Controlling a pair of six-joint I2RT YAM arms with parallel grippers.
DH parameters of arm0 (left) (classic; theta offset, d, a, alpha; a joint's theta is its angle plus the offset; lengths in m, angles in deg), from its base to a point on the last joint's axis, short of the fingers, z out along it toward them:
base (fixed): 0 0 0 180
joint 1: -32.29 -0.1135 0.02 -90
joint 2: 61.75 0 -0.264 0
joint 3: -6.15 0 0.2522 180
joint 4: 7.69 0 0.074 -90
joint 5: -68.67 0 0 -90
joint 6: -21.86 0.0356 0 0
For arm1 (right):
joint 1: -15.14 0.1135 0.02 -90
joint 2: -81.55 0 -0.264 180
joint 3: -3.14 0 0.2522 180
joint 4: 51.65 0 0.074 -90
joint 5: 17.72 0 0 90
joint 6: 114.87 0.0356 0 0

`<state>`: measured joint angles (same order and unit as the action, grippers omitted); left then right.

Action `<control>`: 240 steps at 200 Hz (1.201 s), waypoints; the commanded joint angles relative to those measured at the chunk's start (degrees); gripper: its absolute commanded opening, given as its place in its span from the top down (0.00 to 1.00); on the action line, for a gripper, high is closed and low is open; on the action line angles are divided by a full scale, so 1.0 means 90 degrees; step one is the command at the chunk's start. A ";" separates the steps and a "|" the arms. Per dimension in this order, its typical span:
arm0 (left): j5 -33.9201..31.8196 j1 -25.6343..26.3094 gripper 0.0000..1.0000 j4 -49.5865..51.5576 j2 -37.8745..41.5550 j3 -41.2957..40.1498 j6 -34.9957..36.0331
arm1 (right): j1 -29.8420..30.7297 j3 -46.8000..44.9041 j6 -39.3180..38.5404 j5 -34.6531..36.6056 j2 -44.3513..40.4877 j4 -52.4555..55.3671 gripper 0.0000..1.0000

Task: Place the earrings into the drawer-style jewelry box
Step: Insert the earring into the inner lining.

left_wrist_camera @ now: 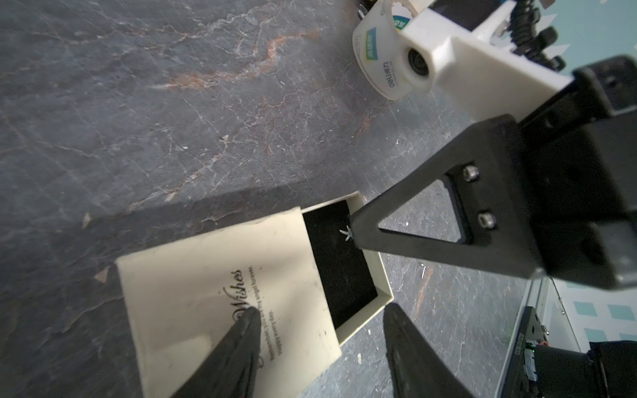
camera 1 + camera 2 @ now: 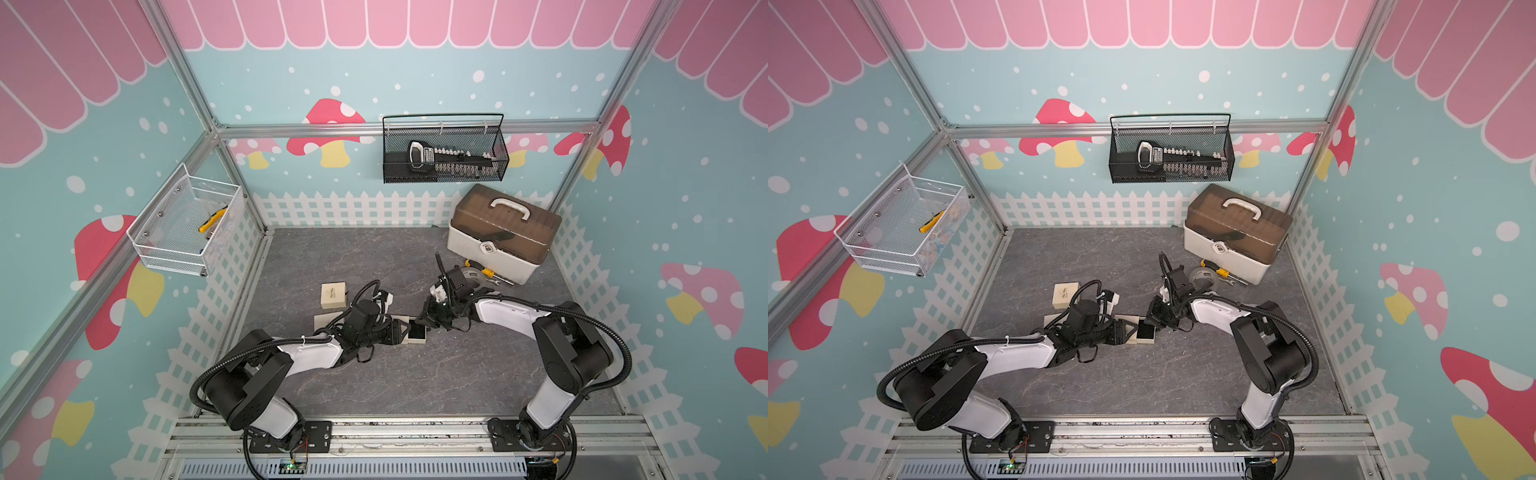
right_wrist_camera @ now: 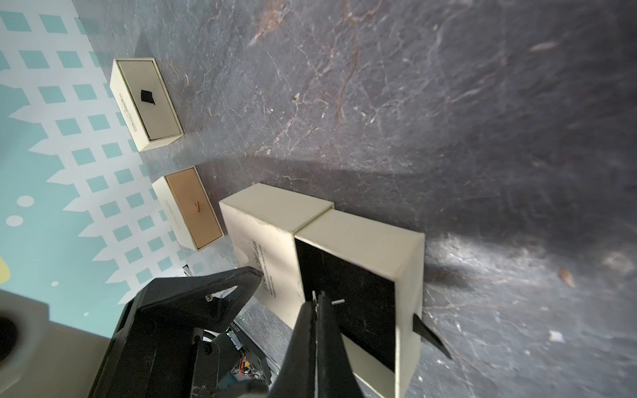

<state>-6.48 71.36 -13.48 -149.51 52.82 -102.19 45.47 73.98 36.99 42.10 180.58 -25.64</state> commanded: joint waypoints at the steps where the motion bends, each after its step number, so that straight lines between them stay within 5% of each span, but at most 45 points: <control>1: 0.0068 0.0002 0.44 -0.0182 -0.0072 -0.0014 0.0101 | -0.0028 0.0138 0.0138 -0.0080 0.0129 -0.0067 1.00; 240: -0.0130 -0.0019 0.46 0.0086 -0.0226 0.0064 0.0186 | -0.0018 0.0113 -0.0112 0.0134 0.0511 0.0181 1.00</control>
<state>-6.57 71.36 -14.33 -150.37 52.82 -102.01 45.47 74.31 36.82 40.84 184.90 -26.14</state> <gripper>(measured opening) 0.543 0.047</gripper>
